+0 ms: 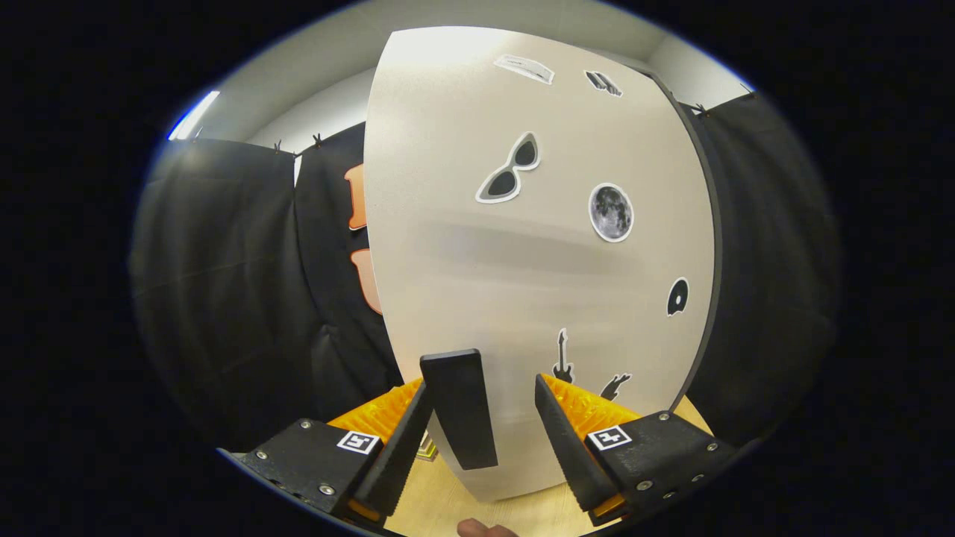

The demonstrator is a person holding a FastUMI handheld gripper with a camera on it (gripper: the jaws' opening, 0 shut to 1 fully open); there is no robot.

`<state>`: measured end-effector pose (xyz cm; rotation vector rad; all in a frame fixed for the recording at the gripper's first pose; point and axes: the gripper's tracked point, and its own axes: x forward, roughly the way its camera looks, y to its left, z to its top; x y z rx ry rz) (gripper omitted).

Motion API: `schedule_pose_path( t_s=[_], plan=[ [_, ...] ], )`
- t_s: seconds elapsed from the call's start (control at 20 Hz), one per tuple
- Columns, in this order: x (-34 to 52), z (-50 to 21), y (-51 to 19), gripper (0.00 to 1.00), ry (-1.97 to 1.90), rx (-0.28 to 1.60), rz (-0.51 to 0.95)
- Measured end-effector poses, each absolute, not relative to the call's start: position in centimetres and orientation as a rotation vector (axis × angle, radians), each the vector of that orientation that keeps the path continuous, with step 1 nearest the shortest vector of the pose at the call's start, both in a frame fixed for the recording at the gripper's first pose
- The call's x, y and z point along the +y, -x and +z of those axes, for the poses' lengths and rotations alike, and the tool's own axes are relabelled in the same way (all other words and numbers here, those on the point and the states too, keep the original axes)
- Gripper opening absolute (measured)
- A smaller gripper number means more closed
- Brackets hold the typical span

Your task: Open the shoe cabinet door, grab the shoes and put them into the shoe cabinet, then close the shoe cabinet door.

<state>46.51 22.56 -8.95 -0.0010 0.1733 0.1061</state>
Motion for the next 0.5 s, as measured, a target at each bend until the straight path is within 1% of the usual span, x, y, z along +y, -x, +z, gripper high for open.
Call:
schedule_pose_path(
  t_s=[0.4, 0.5],
  plan=[
    [23.5, -9.3, -49.1, 0.86, -0.04, 0.177, 0.11],
    [23.5, -9.4, -49.7, 0.86, -0.02, 0.166, 0.09]
  ],
)
